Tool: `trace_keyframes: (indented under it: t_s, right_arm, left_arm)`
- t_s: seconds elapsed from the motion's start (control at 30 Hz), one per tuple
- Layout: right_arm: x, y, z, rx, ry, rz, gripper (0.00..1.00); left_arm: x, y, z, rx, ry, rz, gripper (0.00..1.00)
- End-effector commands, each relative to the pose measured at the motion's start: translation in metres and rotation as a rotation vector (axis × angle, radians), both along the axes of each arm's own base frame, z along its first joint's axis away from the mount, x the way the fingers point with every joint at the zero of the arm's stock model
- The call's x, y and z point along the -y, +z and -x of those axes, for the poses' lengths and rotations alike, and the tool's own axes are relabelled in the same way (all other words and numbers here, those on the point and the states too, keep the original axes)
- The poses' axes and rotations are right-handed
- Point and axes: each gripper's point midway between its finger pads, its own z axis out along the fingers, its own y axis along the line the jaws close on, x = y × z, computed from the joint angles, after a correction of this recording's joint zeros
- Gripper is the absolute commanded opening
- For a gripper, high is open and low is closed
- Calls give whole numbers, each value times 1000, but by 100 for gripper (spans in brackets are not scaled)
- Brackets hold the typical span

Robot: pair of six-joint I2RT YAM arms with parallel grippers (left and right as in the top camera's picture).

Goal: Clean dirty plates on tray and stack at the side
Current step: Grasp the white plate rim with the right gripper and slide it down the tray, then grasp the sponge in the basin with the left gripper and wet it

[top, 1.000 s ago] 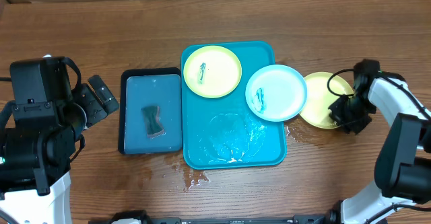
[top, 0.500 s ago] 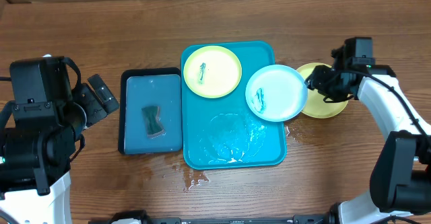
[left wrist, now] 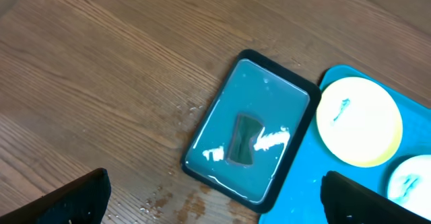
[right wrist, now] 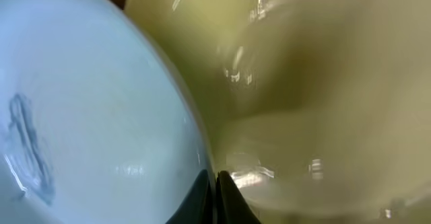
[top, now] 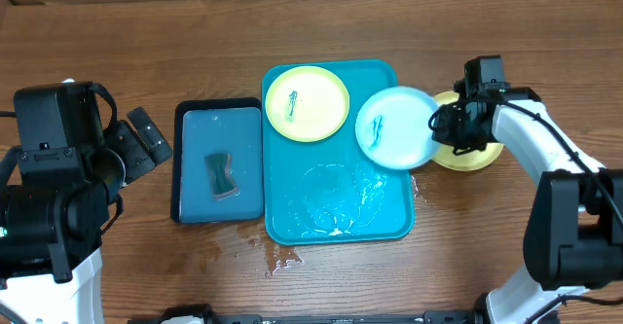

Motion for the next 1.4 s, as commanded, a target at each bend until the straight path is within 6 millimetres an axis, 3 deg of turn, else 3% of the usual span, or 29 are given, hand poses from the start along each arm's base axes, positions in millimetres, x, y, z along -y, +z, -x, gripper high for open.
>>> trace_keyframes:
  t_s: [0.0,0.07,0.17,0.27,0.37,0.5,0.6,0.63,0.7,0.73,0.8,0.93,1.13,1.23,1.37]
  right_arm:
    - [-7,52,1,78,-6,-47,4]
    - [-13,67,17,66,11,-47,4]
    - [-29,70,44,-11,57,-45,4]
    - [-47,57,68,-95,107,-38,4]
    - [-67,35,82,-120,133,-36,4]
    - [-95,3,82,-43,212,-31,4]
    - [-106,-6,74,31,211,-18,4]
    - [-109,-5,71,46,219,-22,7]
    - [-114,-2,69,64,232,-26,28]
    - [-115,-1,68,63,235,-26,29]
    - [-114,8,68,54,235,-22,29]
    - [-105,34,65,84,218,22,28]
    - [-100,77,63,182,217,26,28]
    - [-99,86,67,201,216,21,27]
    - [-98,86,72,183,218,22,27]
  left_arm:
    - [7,2,-1,14,-20,43,100]
    - [10,1,-1,9,-42,48,100]
    - [17,-1,-4,-5,-117,46,100]
    - [24,-4,-7,-20,-180,51,91]
    - [25,-5,-8,-25,-186,61,100]
    - [37,-7,-13,-26,-253,100,100]
    - [48,-13,-17,-55,-368,101,96]
    - [51,-15,-18,-66,-397,109,93]
    - [57,-25,-21,-103,-424,142,92]
    - [57,-31,-21,-126,-423,148,92]
    - [56,-48,-25,-186,-418,164,89]
    - [56,-90,-28,-320,-404,205,73]
    - [50,-173,-33,-514,-311,252,67]
    - [51,-214,-38,-574,-297,283,66]
    - [58,-256,-46,-635,-297,337,53]
